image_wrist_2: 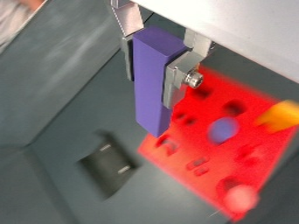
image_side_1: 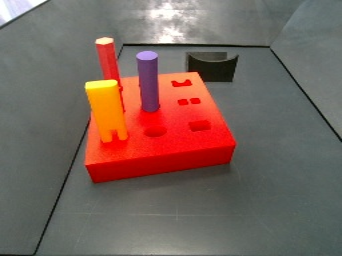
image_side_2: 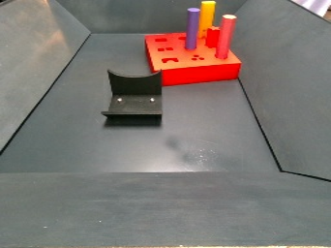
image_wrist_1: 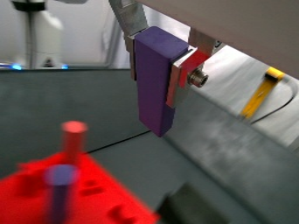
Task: Pick up the rectangle object. Move up. Place the rectangle object on the fixture. Regrasp the rectangle object. Move to above the board. Insert the rectangle object.
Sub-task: Move to above the board, then insert the rectangle object.
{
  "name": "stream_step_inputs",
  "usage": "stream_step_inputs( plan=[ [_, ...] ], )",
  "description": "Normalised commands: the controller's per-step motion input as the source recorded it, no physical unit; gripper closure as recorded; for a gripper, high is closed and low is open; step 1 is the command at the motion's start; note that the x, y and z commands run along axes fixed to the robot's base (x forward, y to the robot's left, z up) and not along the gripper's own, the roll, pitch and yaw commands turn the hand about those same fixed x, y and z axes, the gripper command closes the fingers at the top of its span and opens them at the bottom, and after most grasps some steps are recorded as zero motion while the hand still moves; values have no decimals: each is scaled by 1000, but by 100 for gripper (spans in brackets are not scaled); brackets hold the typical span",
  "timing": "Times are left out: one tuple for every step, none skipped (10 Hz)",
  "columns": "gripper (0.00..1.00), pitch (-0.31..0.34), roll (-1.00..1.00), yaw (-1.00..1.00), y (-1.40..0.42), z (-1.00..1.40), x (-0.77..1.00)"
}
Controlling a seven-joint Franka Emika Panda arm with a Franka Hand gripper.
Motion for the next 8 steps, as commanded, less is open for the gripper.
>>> stream_step_inputs(
  plan=[
    [100,-42,-1000,-174,-639,57,-491],
    [100,-38,-1000,-169,-355,30,-319],
    [100,-35,-1000,-164,-223,12,-228],
    [100,-27,-984,-148,-100,11,-134],
    [100,-26,-756,-107,-54,3,-96],
    [100,-27,-474,-52,-17,-1,-69],
    [100,-30,-361,-39,-10,0,-59],
    [100,-10,139,0,-51,-323,20]
  ],
)
